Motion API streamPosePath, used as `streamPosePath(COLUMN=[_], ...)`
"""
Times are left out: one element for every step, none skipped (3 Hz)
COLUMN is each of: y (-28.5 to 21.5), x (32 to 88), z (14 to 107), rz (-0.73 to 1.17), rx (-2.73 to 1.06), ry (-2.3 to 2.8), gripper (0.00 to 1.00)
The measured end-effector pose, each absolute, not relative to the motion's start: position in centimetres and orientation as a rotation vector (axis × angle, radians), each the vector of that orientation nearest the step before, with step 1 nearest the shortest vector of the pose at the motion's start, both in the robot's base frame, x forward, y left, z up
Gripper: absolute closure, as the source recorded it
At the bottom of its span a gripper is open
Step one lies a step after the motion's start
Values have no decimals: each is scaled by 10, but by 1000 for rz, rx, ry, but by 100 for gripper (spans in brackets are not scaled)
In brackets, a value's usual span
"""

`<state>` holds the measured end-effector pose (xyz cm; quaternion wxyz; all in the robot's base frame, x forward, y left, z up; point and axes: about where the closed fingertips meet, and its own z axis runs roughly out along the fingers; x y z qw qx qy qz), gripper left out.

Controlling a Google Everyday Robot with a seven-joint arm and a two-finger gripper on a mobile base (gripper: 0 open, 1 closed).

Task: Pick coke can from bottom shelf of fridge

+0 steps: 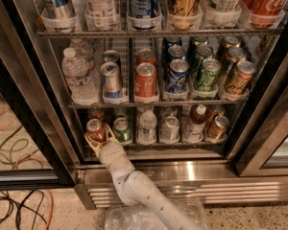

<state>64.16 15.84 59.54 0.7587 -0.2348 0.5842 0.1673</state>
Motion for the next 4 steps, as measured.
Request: streamPosePath(y=[159, 162, 165, 167], x=[642, 638, 635, 634], z=[595, 599, 611, 627], rz=[365, 366, 362, 368], rx=[-512, -536, -558, -572], ry=[1272, 1251, 1208, 1188], gripper=[100, 100, 100, 100])
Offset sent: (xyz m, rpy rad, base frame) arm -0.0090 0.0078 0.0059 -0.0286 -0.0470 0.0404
